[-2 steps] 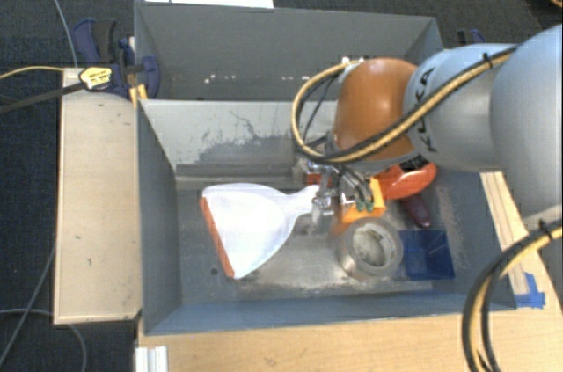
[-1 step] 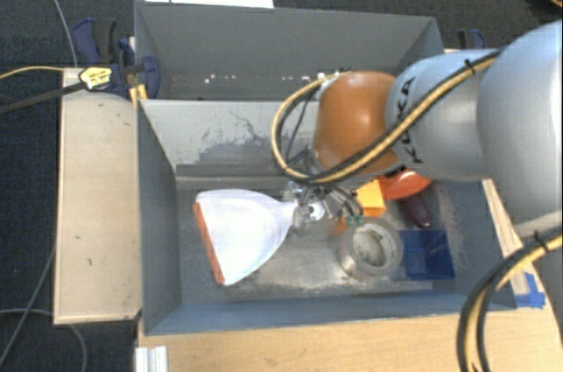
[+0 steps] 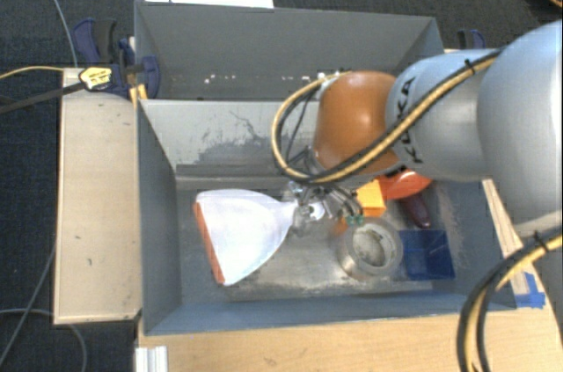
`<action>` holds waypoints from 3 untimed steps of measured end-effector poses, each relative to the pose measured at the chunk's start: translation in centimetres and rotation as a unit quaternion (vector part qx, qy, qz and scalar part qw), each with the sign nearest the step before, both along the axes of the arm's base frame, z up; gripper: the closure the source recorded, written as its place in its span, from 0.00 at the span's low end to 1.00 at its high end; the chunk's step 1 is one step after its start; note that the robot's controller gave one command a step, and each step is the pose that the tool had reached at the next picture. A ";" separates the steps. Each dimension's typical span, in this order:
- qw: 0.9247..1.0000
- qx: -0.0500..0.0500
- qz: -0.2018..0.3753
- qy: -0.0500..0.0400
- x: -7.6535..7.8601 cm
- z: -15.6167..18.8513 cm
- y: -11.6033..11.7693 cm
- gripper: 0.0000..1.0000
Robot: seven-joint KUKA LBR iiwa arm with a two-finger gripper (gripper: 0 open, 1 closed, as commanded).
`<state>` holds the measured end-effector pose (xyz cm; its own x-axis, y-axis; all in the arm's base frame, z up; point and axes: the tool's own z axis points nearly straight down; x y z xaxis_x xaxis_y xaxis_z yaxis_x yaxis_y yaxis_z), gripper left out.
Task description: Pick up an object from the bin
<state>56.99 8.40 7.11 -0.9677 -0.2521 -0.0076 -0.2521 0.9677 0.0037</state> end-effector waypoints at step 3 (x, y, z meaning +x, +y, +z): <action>1.000 0.001 -0.003 -0.004 0.1 3.4 0.0 1.00</action>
Offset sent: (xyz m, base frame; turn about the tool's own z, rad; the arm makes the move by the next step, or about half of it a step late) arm -0.0003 0.0000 0.0310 0.0012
